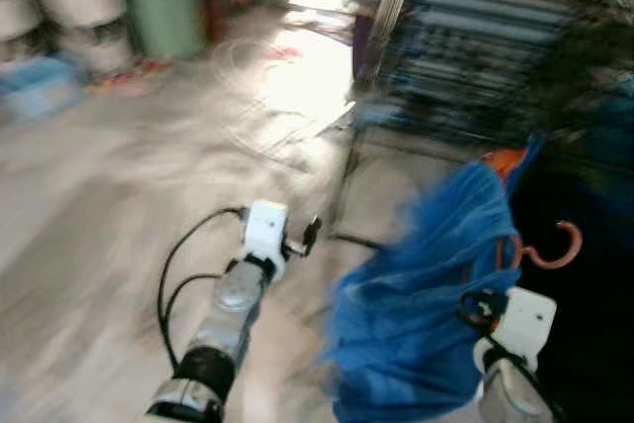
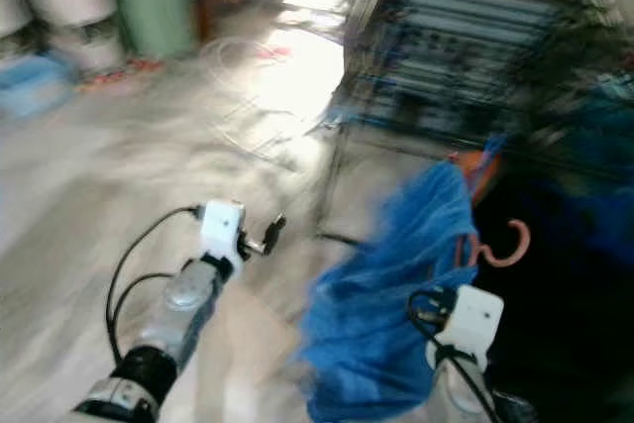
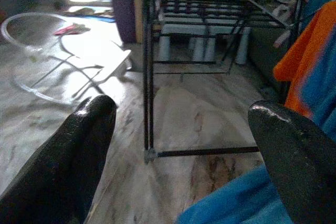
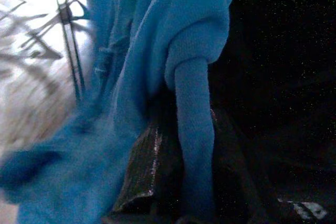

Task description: Hang hanger

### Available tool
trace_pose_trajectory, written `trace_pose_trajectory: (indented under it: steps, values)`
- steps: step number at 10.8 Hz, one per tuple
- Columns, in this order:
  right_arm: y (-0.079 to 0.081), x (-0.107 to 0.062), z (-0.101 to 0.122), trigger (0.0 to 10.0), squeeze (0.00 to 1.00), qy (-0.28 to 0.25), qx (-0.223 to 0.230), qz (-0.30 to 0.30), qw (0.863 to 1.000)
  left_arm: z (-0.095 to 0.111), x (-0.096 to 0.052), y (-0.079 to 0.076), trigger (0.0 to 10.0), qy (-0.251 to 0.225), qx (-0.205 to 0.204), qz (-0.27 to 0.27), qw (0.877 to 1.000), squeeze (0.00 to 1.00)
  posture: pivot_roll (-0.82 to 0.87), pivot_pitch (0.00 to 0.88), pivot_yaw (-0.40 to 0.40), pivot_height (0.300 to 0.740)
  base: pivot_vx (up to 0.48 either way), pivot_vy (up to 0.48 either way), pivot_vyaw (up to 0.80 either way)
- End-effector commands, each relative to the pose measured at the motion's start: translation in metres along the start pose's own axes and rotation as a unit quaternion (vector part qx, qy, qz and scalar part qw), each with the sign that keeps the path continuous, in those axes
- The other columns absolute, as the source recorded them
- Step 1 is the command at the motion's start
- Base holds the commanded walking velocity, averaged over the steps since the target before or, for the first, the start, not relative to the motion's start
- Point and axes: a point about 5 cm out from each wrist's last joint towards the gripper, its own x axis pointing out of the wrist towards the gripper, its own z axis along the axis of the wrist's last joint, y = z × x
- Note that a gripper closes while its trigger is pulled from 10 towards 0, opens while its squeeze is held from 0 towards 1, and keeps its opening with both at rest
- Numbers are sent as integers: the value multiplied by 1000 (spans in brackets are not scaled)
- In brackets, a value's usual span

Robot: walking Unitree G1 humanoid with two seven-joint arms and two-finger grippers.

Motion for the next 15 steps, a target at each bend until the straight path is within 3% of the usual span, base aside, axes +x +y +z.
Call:
trace_pose_trajectory:
  steps: [1,3,6,9,15]
  values:
    - [4,1,9,0,0,-19,6,3,1000,-7,-5,6,10000,13,-1,9,1000,0,89,90,-76,740,465,0,-800]
    - [5,1,10,0,0,-18,5,5,1000,-8,-4,5,10000,18,-3,11,1000,0,86,95,-79,740,0,0,-703]
    - [5,1,6,0,0,-9,3,9,1000,-12,-3,6,10000,40,-13,37,998,0,93,94,-82,740,0,0,0]
    - [10,1,7,0,0,-15,-23,23,999,-11,-1,6,10000,41,-8,35,998,0,93,89,-76,740,0,469,0]
    - [18,0,4,0,0,-13,-15,30,999,-8,0,10,10000,43,13,27,999,0,101,81,-49,740,0,444,0]
